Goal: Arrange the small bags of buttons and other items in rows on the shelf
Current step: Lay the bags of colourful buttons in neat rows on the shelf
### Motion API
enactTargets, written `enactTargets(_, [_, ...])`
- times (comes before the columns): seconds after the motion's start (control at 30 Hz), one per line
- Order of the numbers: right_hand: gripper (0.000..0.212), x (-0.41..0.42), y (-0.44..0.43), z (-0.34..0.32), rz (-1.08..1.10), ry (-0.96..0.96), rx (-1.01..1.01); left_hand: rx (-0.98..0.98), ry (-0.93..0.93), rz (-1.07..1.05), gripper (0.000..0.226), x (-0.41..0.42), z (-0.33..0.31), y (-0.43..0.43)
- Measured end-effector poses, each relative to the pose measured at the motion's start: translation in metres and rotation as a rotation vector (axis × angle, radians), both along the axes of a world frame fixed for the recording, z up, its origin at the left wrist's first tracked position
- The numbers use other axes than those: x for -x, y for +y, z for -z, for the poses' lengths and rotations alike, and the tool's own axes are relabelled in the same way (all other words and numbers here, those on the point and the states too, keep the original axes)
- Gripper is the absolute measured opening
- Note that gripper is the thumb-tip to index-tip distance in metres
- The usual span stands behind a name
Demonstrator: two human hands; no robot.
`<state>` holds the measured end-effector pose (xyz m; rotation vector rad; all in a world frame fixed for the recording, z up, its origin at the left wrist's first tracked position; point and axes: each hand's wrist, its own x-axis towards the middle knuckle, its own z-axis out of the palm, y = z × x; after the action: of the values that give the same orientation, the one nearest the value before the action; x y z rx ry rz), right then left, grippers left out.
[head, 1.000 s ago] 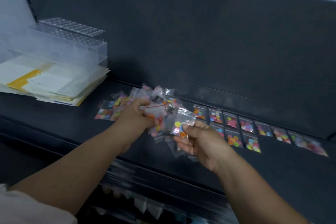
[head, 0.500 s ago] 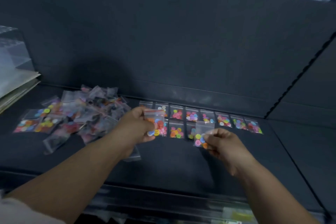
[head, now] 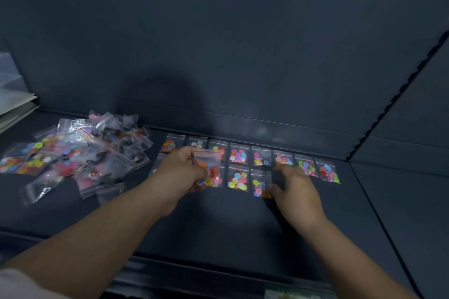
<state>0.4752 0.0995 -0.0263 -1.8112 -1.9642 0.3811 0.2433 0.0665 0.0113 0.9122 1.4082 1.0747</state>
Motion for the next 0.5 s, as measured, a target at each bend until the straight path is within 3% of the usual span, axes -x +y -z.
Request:
enactTargets(0.17, [0.023, -0.007, 0.005, 0.015, -0.318, -0.072, -0.052, 0.027, 0.019, 0.011, 0.032, -0.011, 0.002, 0.004])
enactTargets(0.5, [0.024, -0.01, 0.013, 0.026, -0.346, -0.069, -0.096, 0.008, 0.055, 0.023, 0.028, -0.027, 0.0, 0.006])
